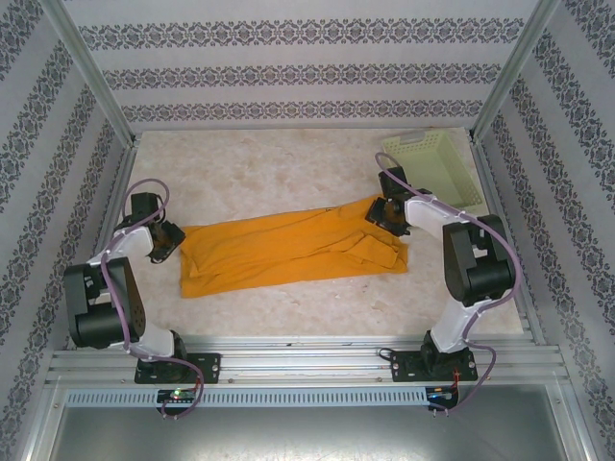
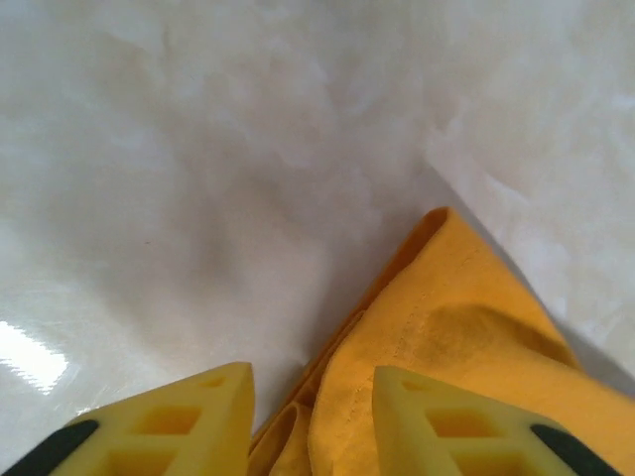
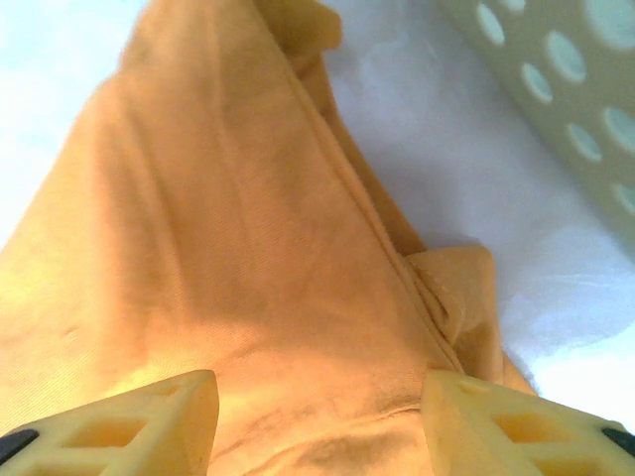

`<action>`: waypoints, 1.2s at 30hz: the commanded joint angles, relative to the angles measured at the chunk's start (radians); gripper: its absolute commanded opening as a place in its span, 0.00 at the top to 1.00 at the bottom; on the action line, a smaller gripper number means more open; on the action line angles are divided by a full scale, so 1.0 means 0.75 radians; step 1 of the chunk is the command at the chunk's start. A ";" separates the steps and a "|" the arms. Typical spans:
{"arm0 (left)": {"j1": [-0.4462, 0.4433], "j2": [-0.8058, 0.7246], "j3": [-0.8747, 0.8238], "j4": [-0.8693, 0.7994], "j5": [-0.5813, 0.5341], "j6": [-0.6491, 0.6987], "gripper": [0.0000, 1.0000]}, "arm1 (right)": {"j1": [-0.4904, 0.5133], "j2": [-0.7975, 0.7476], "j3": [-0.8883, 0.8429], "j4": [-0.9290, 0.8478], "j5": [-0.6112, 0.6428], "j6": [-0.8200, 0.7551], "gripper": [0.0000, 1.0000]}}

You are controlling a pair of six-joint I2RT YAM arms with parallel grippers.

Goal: Fold the inside-out t-shirt

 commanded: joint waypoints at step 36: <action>-0.045 0.154 -0.032 0.259 0.093 -0.175 0.53 | -0.028 0.369 0.486 -0.082 0.046 0.016 0.60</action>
